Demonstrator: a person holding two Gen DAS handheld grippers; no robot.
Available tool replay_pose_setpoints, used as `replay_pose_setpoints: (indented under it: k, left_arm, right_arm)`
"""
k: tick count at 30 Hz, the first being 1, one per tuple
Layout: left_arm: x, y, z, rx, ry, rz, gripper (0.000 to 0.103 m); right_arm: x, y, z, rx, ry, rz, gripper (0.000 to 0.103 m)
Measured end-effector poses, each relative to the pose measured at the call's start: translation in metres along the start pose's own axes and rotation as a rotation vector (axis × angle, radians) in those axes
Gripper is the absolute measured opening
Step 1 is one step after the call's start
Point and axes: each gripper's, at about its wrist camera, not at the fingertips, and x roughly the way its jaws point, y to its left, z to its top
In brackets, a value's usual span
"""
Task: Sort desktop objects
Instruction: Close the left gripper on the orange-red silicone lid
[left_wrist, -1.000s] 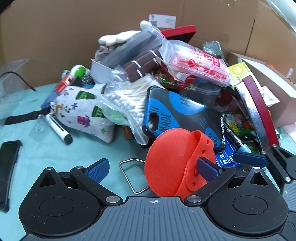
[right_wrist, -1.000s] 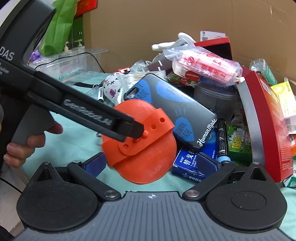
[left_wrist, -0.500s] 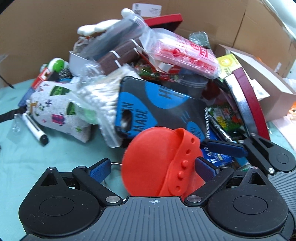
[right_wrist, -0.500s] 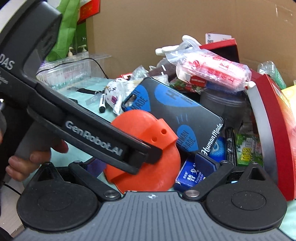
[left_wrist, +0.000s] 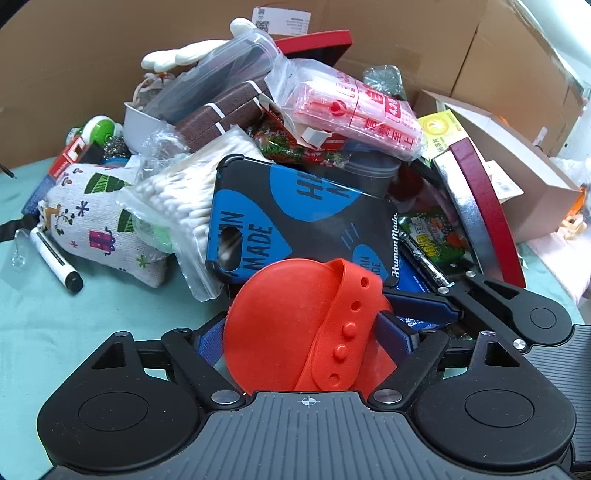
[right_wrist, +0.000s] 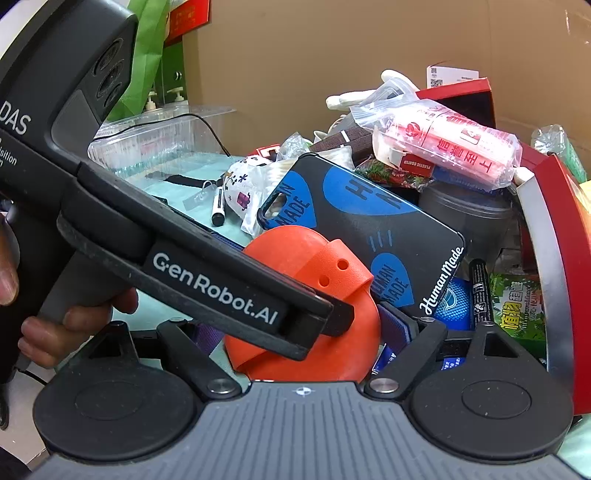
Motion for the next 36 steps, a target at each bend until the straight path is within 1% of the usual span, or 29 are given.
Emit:
replay_pose_setpoints:
  k: [1, 5, 6, 9, 10, 11, 13, 14, 15, 16, 18, 23, 25, 27, 30, 32, 34, 36]
  left_arm:
    - [0.0, 0.001, 0.0, -0.001, -0.002, 0.004, 0.083]
    - [-0.002, 0.003, -0.001, -0.015, -0.002, 0.011, 0.082]
    - [-0.002, 0.003, -0.001, -0.018, -0.002, 0.013, 0.082]
    - [-0.001, 0.003, -0.001, -0.023, -0.002, 0.01, 0.088]
    - [-0.001, 0.003, -0.001, -0.025, -0.002, 0.01, 0.088]
    - [0.0, 0.003, -0.001, -0.024, -0.001, 0.012, 0.088]
    - [0.0, 0.001, -0.002, -0.016, 0.0, 0.018, 0.088]
    - [0.0, 0.0, -0.003, -0.008, 0.002, 0.021, 0.089]
    - [0.0, 0.0, -0.004, -0.001, 0.001, 0.026, 0.087]
    - [-0.001, 0.0, -0.004, 0.0, 0.003, 0.03, 0.08]
    - [-0.002, 0.002, -0.005, -0.006, 0.005, 0.03, 0.079]
    - [-0.005, 0.002, -0.008, -0.01, -0.002, 0.032, 0.079]
    - [-0.004, 0.003, -0.008, -0.021, 0.001, 0.024, 0.082]
    - [-0.004, 0.002, -0.009, -0.026, 0.003, 0.023, 0.081]
    - [-0.007, 0.001, -0.009, -0.021, 0.002, 0.036, 0.078]
    - [-0.008, 0.002, -0.009, -0.036, 0.003, 0.044, 0.077]
    - [-0.009, 0.002, -0.011, -0.036, 0.009, 0.033, 0.075]
    - [-0.01, 0.0, -0.012, -0.032, 0.011, 0.029, 0.075]
  right_arm:
    - [-0.001, 0.0, 0.0, 0.004, -0.001, -0.002, 0.086]
    - [-0.003, -0.006, 0.002, 0.041, -0.01, -0.002, 0.079]
    - [-0.003, -0.006, 0.002, 0.047, -0.009, 0.0, 0.079]
    - [-0.003, -0.005, 0.0, 0.039, -0.011, -0.006, 0.079]
    - [-0.002, -0.005, 0.001, 0.038, -0.011, -0.006, 0.081]
    - [0.0, -0.005, 0.001, 0.039, -0.004, -0.002, 0.088]
    - [0.005, -0.004, 0.0, 0.031, 0.026, 0.012, 0.092]
    - [0.006, -0.002, -0.002, 0.017, 0.026, 0.01, 0.094]
    - [0.007, 0.001, -0.003, 0.001, 0.02, 0.004, 0.094]
    - [0.008, 0.002, -0.004, -0.007, 0.022, 0.0, 0.095]
    - [0.007, 0.003, -0.004, -0.009, 0.026, -0.002, 0.095]
    - [0.007, 0.007, -0.004, -0.02, 0.028, -0.013, 0.094]
    - [0.006, 0.007, -0.003, -0.02, 0.028, -0.017, 0.094]
    - [0.005, 0.007, -0.004, -0.015, 0.029, -0.017, 0.093]
    - [0.002, 0.004, -0.003, 0.005, 0.015, -0.02, 0.088]
    - [-0.002, -0.002, -0.001, 0.046, -0.003, -0.02, 0.076]
    - [-0.004, -0.009, -0.001, 0.076, 0.004, 0.001, 0.076]
    - [-0.006, -0.006, -0.003, 0.065, -0.003, -0.004, 0.076]
